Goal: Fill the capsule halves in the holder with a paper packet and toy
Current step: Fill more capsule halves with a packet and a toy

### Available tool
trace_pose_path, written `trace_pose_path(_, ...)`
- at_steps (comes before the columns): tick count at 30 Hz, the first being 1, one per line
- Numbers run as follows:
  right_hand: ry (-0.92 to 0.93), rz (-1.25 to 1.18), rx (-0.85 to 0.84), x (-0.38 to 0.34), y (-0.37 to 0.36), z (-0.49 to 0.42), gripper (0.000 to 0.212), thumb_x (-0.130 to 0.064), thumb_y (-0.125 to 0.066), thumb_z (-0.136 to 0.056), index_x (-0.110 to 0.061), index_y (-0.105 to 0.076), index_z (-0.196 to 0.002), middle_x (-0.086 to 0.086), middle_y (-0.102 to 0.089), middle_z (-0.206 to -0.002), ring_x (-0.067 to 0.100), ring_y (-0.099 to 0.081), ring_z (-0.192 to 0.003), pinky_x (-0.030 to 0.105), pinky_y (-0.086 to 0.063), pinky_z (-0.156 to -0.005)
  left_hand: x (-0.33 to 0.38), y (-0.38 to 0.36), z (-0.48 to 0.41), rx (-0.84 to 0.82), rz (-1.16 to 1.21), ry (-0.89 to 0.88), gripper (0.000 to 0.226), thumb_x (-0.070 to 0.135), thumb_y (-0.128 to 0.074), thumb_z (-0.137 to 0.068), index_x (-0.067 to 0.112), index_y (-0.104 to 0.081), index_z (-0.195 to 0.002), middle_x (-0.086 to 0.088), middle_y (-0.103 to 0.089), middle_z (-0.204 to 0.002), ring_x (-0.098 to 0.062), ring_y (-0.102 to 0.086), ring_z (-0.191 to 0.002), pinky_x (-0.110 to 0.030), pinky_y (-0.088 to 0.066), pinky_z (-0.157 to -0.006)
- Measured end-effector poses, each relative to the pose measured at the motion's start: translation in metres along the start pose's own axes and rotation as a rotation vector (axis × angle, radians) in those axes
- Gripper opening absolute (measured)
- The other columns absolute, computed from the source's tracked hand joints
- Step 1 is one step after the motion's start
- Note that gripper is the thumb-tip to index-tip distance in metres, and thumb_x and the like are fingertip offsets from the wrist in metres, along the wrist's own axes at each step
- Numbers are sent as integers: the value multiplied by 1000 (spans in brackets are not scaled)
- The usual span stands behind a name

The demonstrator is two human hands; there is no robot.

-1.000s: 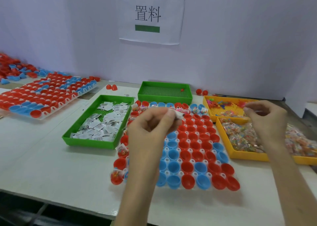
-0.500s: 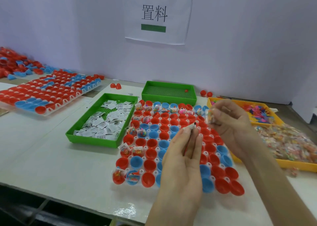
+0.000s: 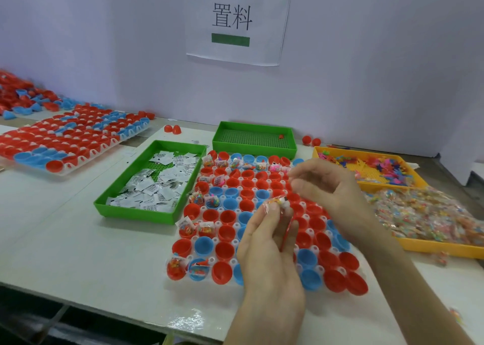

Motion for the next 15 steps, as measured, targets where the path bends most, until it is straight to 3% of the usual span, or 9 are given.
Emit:
trace_pose_path(3, -93, 185, 225, 22, 53, -21, 8, -10, -71, -89, -17, -75, -91, -7, -74, -84, 6, -66, -73, 16, -53, -67, 2, 1, 0, -14, -52, 26, 20, 10, -66, -90, 9, -69, -110, -5, -75, -86, -15, -72, -79, -29, -54, -73)
trace_pose_path(7, -304, 649, 446, 76, 138, -48, 13, -9, -71, -87, -15, -75, -98, 8, -74, -100, 16, -64, -85, 23, -46, -65, 6, -1, 3, -10, -56, 16, 29, 12, -68, -88, 11, -69, -117, -7, -76, -98, -16, -72, -85, -31, -54, -78)
trace_pose_path(11, -488, 939, 354, 129, 177, -64, 33, -16, -75, -84, -11, -70, -116, 13, -70, -119, 28, -66, -104, 34, -47, -81, 12, -8, 9, -53, -37, -26, 32, 15, -70, -80, 11, -70, -112, -2, -76, -82, -11, -72, -73, -29, -51, -73)
trace_pose_path(13, -482, 985, 252, 141, 176, -75, 42, -18, -74, -86, -11, -65, -127, 11, -66, -128, 28, -68, -100, 33, -48, -81, 16, -11, 10, -52, -44, -41, 32, 15, -71, -75, 12, -71, -106, -2, -75, -76, -10, -71, -67, -28, -51, -70)
trace_pose_path(15, -414, 999, 149, 146, 166, -89, 47, -20, -74, -88, -13, -62, -132, 11, -62, -134, 30, -66, -105, 38, -51, -87, 18, -13, 7, -10, -55, -34, 16, 12, -69, -83, 13, -70, -99, -2, -74, -69, -13, -69, -67, -29, -50, -69)
Point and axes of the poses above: each hand's wrist, its own z-axis away from the middle knuckle, its own y-axis out of the back of the hand, x = y × z, the point moved 8 cm from there along -z, towards the middle knuckle
